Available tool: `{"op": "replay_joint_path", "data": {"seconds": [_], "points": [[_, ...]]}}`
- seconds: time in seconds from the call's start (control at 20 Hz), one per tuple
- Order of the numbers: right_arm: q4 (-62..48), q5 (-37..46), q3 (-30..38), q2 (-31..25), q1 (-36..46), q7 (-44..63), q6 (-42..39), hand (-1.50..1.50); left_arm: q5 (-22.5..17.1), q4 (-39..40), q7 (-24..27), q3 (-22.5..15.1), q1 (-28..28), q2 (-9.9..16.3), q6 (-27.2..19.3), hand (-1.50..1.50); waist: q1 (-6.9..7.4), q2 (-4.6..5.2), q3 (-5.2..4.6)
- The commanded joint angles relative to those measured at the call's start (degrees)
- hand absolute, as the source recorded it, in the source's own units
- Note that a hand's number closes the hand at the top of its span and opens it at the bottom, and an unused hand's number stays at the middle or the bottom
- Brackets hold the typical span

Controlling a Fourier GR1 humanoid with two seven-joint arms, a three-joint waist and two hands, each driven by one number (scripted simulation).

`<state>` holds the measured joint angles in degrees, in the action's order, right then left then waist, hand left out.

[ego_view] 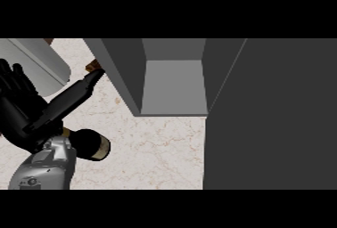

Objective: Pick up the wine, place it into the cabinet and close the cabinet

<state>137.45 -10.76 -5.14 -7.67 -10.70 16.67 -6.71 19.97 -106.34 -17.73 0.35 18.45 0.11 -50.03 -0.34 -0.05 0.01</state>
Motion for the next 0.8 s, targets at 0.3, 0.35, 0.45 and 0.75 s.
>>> {"op": "replay_joint_path", "data": {"seconds": [0.3, 0.35, 0.45, 0.75], "points": [[2.91, 1.93, -1.06, 1.77, -1.38, 2.96, -0.65, -1.50, 3.42, 7.19, -1.16, -2.93, 5.26, -0.11, -6.74, -1.50, -0.10, 0.02, 0.00], [-3.38, -4.64, 5.81, -0.60, 5.80, 3.06, -2.13, -1.50, 1.11, 2.93, -0.97, -2.62, 1.30, -0.11, -4.80, -1.50, 0.27, 0.05, 0.00], [1.43, -2.24, 2.23, 0.55, 5.39, 6.67, -0.44, -1.50, 1.26, 2.17, 1.34, -4.34, -1.47, -0.11, -6.36, -1.50, 0.24, 0.03, -0.02], [2.07, -1.66, 2.51, 1.88, 0.24, 3.48, -2.85, -1.50, 4.37, 2.92, -3.59, -2.25, -0.57, -0.11, -5.78, -1.50, 0.08, 0.01, 0.00]]}}
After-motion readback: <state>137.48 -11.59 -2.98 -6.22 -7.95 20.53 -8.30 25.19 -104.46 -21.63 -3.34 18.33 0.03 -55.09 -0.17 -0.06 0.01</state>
